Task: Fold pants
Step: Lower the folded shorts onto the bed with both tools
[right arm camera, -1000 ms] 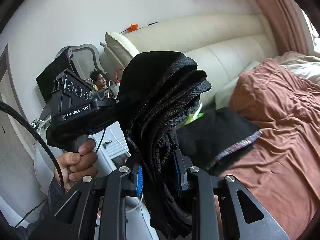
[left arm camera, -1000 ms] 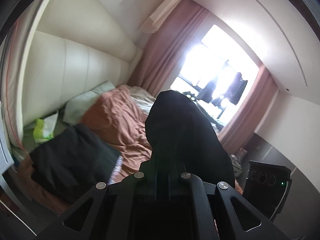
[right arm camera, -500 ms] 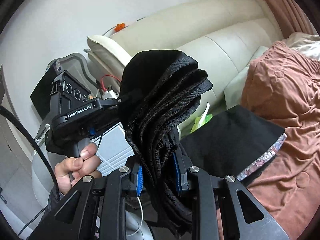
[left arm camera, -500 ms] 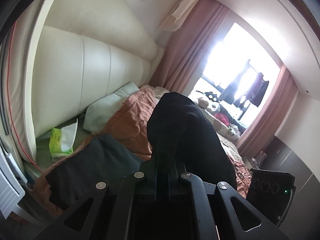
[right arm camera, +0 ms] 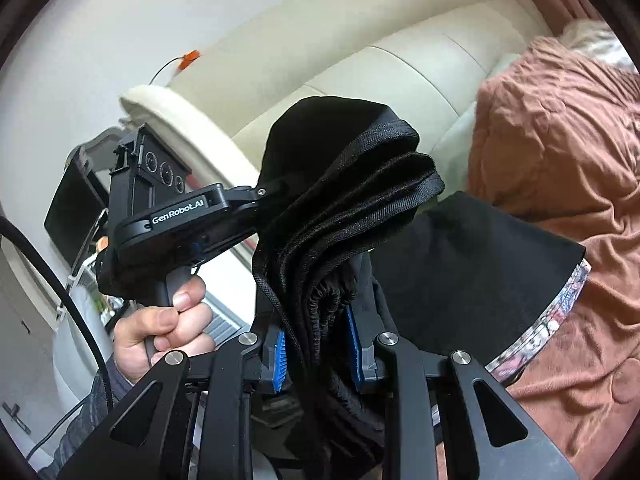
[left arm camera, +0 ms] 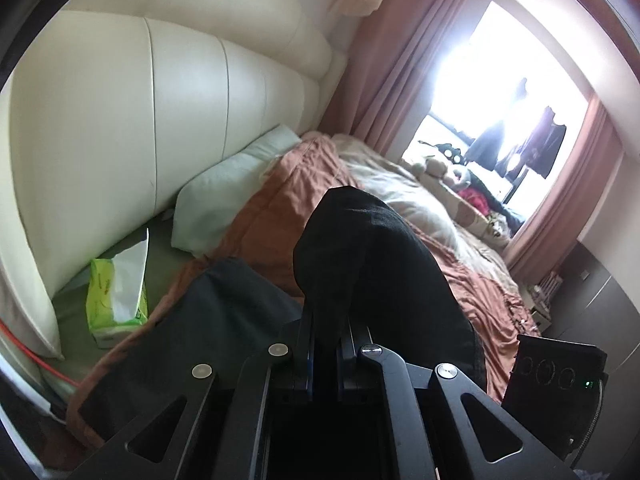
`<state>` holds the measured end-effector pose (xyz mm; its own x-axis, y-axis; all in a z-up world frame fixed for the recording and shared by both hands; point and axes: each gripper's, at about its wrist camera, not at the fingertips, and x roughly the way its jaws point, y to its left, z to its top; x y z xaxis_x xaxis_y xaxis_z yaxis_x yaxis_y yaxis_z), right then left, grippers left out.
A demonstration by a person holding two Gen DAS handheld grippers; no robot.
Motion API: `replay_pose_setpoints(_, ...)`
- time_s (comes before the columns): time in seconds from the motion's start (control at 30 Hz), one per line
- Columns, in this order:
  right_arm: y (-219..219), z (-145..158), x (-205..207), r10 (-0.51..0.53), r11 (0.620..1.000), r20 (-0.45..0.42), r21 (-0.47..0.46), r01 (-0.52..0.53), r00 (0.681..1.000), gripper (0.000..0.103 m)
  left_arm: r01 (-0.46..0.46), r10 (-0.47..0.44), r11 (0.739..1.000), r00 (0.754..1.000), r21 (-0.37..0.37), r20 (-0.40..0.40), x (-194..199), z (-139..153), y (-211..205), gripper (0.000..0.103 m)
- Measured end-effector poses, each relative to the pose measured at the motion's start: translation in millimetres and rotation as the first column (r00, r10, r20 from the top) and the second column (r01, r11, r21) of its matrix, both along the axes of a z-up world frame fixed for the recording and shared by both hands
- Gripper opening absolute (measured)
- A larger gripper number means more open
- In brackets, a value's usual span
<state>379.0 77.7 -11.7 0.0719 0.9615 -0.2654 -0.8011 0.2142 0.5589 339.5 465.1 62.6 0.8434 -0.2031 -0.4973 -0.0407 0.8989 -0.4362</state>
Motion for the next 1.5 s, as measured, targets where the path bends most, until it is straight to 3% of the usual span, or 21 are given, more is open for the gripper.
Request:
replay_pose_setpoints(0.37, 1.9, -31.2, 51.4, -0.051, 0.999, -0.133, 0.007, 0.053, 0.990, 0.021, -0.002, 0.012, 0.998, 0.989, 0.070, -0.149, 82.7, -35.0, -7.5, 0.007)
replay_pose_setpoints(0.47, -1.1, -48.1, 68.8, -0.104, 0.995, -0.247, -0.015, 0.103, 0.963, 0.025, -0.026, 0.040, 0.997, 0.977, 0.071, -0.210, 103.3, -52.4, -6.5, 0.008)
replay_pose_setpoints(0.53, 2.2, -60.5, 81.1, -0.134, 0.991, -0.313, -0.057, 0.122, 0.940, 0.028, -0.065, 0.087, 0.994, 0.958, 0.086, -0.273, 111.3, -62.4, -2.6, 0.014)
replay_pose_setpoints(0.6, 0.9, -67.7, 85.0, -0.147, 0.987, -0.332, -0.107, 0.118, 0.932, 0.033, -0.100, 0.135, 0.987, 0.944, 0.128, -0.302, 108.4, -63.1, 0.0, 0.028)
replay_pose_setpoints(0.67, -7.1, -68.1, 84.9, -0.175, 0.981, -0.314, -0.131, 0.140, 0.933, 0.050, -0.118, 0.160, 0.981, 0.943, 0.155, -0.292, 97.7, -56.8, 2.2, 0.048)
replay_pose_setpoints(0.73, -21.9, -64.9, 85.6, -0.223, 0.972, -0.303, -0.136, 0.190, 0.927, 0.056, -0.133, 0.177, 0.975, 0.948, 0.177, -0.265, 82.7, -47.1, 5.4, 0.056)
replay_pose_setpoints(0.83, -34.6, -52.5, 82.2, -0.237, 0.969, -0.275, -0.129, 0.209, 0.932, 0.056, -0.167, 0.205, 0.972, 0.948, 0.167, -0.243, 62.0, -38.2, 11.9, 0.056)
replay_pose_setpoints(1.03, -33.4, -6.0, 55.9, -0.182, 0.982, -0.106, -0.075, 0.175, 0.977, 0.056, -0.143, 0.173, 0.978, 0.963, 0.152, -0.208, 33.3, -32.3, 0.6, 0.055)
replay_pose_setpoints(1.17, -9.8, 12.4, 37.6, -0.112, 0.990, -0.016, -0.085, 0.111, 0.994, 0.043, -0.132, 0.153, 0.985, 0.967, 0.115, -0.204, 21.5, -42.0, -5.2, 0.048)
replay_pose_setpoints(1.37, 19.8, 4.8, 31.8, -0.073, 0.982, 0.078, -0.167, 0.085, 0.994, 0.042, -0.123, 0.143, 0.988, 0.953, 0.090, -0.268, 14.9, -83.0, -2.8, 0.045)
replay_pose_setpoints(1.5, 37.6, -18.9, 39.8, -0.066, 0.965, 0.125, -0.246, 0.095, 0.990, 0.041, -0.154, 0.180, 0.982, 0.934, 0.105, -0.308, 11.6, -105.6, 4.6, 0.043)
